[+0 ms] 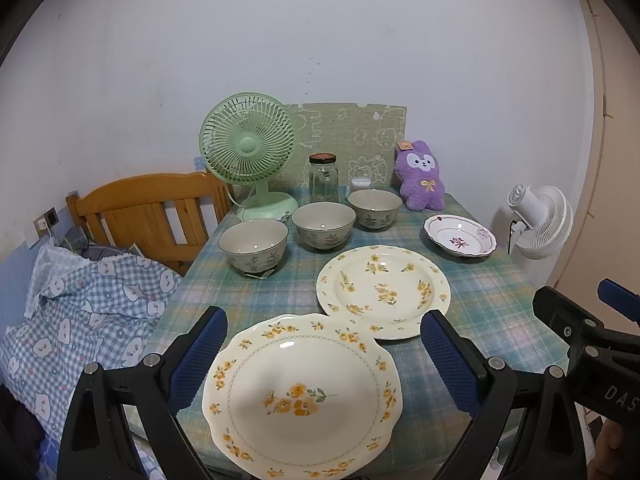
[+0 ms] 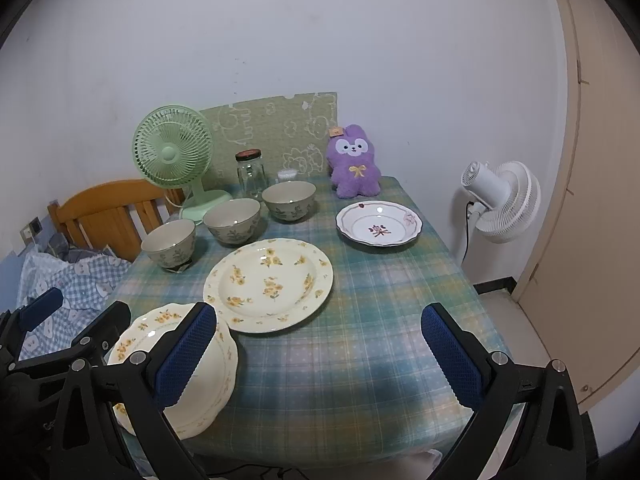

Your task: Organize plates and bowls

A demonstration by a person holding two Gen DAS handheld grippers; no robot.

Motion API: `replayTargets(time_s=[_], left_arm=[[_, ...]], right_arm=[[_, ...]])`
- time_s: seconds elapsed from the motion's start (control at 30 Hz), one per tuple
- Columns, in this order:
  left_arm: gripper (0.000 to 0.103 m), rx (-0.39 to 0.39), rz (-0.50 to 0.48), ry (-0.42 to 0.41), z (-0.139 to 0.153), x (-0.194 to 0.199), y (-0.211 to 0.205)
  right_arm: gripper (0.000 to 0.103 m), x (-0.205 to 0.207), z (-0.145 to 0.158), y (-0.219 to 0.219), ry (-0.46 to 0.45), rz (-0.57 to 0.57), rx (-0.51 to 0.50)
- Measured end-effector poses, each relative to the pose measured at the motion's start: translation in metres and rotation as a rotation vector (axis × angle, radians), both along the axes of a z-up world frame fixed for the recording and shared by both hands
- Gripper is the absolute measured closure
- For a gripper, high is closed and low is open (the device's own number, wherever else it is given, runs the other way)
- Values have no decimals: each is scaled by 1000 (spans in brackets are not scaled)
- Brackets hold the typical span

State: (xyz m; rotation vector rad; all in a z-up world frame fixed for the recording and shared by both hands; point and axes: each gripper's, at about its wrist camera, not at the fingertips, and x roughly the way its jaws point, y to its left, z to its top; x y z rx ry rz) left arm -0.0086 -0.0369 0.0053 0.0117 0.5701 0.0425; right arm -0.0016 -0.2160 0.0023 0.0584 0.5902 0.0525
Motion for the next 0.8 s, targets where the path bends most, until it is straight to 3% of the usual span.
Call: replayTargets(time_s=[0.8], left_arm=[[2, 0, 13, -9, 1, 2, 3]], right_arm=[[0, 2, -1, 0, -6, 6, -6]])
